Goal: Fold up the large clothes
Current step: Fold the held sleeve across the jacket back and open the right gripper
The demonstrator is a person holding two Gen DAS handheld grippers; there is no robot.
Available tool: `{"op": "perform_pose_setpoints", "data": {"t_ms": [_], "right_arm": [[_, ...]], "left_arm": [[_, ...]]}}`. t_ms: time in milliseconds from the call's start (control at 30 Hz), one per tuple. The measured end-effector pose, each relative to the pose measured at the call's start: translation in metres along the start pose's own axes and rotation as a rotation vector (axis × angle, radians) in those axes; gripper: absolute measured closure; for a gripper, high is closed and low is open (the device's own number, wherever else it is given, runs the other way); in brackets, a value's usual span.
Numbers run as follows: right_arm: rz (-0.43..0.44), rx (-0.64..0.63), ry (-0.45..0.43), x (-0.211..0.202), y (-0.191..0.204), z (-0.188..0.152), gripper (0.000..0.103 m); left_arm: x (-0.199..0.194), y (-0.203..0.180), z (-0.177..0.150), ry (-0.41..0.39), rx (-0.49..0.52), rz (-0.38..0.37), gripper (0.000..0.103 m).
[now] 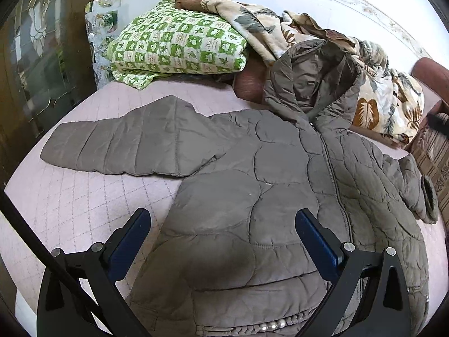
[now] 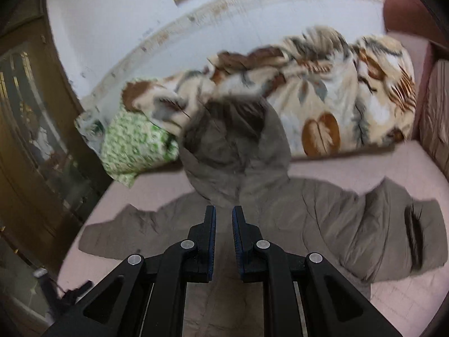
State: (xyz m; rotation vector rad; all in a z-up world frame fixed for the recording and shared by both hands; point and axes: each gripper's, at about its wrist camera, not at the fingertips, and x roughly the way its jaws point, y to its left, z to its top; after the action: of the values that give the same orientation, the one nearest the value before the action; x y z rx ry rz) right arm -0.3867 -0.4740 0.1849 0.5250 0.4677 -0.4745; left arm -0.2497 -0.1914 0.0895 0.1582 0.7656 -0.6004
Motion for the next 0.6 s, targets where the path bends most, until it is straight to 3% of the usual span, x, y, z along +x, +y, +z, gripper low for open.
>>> {"op": "perform_pose_setpoints", "data": {"t_ms": [33, 67, 100, 133, 167, 200, 267, 367, 400, 500, 600], "right_arm": [[-0.052, -0.020, 0.026, 0.006, -0.004, -0.007, 0.083], [-0.094, -0.033, 0.038, 0.006, -0.010, -0.011, 0.070], [-0.123, -0.036, 0.047, 0.006, -0.018, -0.013, 0.050], [-0.150, -0.038, 0.058, 0.004, -0.027, -0.014, 0.038], [-0.175, -0.039, 0.071, 0.000, -0.035, -0.015, 0.016], [-0.215, -0.036, 0.074, -0.007, -0.047, -0.015, 0.006], [-0.307, -0.057, 0.029, -0.030, -0.066, -0.015, 0.006], [-0.604, -0.139, 0.000, -0.056, -0.088, -0.010, 0.000], [-0.658, -0.153, 0.010, -0.063, -0.097, -0.009, 0.000], [-0.598, -0.126, 0.042, -0.086, -0.132, -0.014, 0.000], [-0.646, -0.107, 0.018, -0.100, -0.162, -0.025, 0.000]], "left_arm": [[-0.001, -0.001, 0.000, -0.003, 0.005, -0.001, 0.000], [-0.001, -0.003, 0.000, -0.006, 0.012, -0.003, 0.000], [-0.001, -0.006, 0.000, -0.006, 0.019, -0.004, 0.000], [0.000, -0.009, -0.001, -0.003, 0.029, -0.006, 0.000], [0.001, -0.012, -0.001, 0.000, 0.035, -0.009, 0.000], [0.002, -0.014, -0.001, 0.002, 0.039, -0.011, 0.000], [0.003, -0.022, -0.002, 0.006, 0.053, -0.015, 0.000], [0.005, -0.031, -0.003, 0.005, 0.071, -0.017, 0.000], [0.005, -0.036, -0.004, 0.007, 0.082, -0.018, 0.000], [0.007, -0.044, -0.007, 0.013, 0.104, -0.025, 0.000], [0.010, -0.054, -0.009, 0.014, 0.135, -0.018, 0.000]]}}
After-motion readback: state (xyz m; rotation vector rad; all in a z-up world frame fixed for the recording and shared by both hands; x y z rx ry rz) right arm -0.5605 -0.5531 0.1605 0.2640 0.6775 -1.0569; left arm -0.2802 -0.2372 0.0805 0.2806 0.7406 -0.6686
